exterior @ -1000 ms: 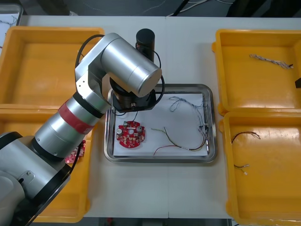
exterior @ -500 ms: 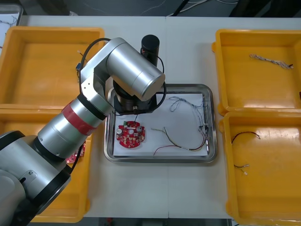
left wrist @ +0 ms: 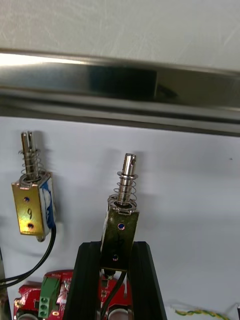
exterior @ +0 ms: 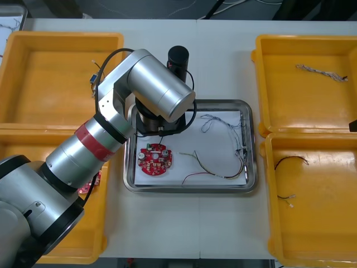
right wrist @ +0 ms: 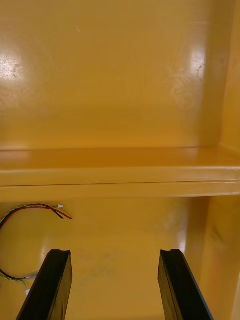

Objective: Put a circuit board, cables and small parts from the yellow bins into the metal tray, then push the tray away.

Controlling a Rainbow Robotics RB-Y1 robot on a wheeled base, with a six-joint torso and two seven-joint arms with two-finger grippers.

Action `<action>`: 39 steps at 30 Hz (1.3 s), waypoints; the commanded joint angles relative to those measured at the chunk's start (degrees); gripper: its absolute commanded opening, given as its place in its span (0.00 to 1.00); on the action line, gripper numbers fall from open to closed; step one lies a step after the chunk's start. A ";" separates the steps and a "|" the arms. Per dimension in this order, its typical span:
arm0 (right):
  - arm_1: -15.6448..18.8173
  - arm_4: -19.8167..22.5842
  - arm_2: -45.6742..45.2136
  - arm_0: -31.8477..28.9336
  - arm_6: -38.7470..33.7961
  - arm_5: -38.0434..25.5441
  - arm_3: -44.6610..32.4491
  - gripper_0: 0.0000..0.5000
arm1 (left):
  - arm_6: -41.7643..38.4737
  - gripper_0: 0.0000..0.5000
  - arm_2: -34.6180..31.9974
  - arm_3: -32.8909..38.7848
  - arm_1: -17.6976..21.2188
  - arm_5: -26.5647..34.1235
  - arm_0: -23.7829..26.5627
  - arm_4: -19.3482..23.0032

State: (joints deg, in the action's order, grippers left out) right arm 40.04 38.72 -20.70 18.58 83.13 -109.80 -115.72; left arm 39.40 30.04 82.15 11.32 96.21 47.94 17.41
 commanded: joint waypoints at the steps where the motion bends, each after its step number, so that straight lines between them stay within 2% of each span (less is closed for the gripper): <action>1: -0.58 -0.31 -1.97 -0.65 -2.80 -0.20 -2.23 1.00 | -0.20 0.00 0.99 -0.94 -1.65 -2.61 2.59 -1.41; 15: -0.58 -0.66 -2.06 -0.65 -2.80 -0.20 -2.32 1.00 | 0.24 0.02 0.99 -2.43 -1.65 -2.96 2.59 -1.32; 16: -0.58 -0.66 -2.06 -0.65 -2.80 -0.20 -2.32 1.00 | 0.24 0.25 1.08 -2.34 -1.65 -2.87 2.59 -1.32; 17: -0.58 -0.66 -2.06 -0.65 -2.80 -0.20 -2.32 1.00 | 0.24 0.34 0.99 -2.43 -1.65 -2.87 2.59 -1.32; 19: -0.58 -0.66 -2.06 -0.65 -2.80 -0.20 -2.32 1.00 | 0.24 0.58 0.99 -2.43 -1.65 -2.87 2.59 -1.32; 21: -0.58 -0.66 -2.06 -0.65 -2.80 -0.20 -2.32 1.00 | 0.24 0.65 0.99 -2.34 -1.65 -2.87 2.59 -1.32; 28: -0.58 -0.66 -2.06 -0.65 -2.80 -0.20 -2.32 1.00 | 0.50 0.68 -0.86 -0.23 -1.65 -1.64 2.59 -0.71; 39: -0.58 -0.66 -2.06 -0.65 -2.80 -0.20 -2.32 1.00 | 1.20 0.68 -6.57 8.64 -1.30 7.41 2.68 1.32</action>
State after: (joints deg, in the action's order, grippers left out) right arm 40.00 38.52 -20.76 18.54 83.12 -109.80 -116.18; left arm 39.41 26.39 86.79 11.25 101.73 48.09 17.83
